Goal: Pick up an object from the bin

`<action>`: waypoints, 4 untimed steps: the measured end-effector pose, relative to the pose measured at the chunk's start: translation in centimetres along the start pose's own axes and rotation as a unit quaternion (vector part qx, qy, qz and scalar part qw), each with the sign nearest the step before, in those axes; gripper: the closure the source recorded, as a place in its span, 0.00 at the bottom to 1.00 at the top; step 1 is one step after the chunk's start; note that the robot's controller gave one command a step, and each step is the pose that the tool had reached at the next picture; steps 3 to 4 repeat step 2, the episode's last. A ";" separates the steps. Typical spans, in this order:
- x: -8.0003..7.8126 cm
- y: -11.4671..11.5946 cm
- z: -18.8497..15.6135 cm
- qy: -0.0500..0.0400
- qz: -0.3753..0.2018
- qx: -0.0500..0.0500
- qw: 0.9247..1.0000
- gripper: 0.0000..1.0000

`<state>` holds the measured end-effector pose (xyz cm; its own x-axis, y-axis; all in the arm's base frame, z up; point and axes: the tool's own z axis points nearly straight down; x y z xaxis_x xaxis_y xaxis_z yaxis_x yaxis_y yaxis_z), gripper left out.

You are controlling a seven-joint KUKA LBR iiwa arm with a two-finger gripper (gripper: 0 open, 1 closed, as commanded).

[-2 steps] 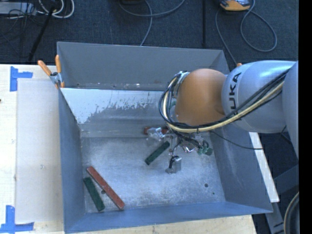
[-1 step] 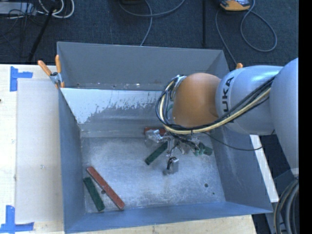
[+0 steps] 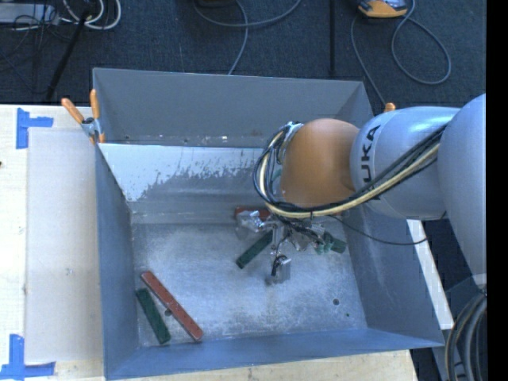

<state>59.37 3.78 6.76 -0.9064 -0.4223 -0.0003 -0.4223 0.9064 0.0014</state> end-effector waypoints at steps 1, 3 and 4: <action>0.0 0.0 -0.1 -0.001 0.001 0.000 1.000 1.00; -0.1 -0.1 -1.2 -0.001 0.003 0.000 1.000 1.00; -0.1 -0.1 -1.2 -0.001 0.003 0.000 1.000 1.00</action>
Offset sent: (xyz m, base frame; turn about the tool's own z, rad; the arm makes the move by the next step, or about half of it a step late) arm 0.0000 0.0000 0.0000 0.0000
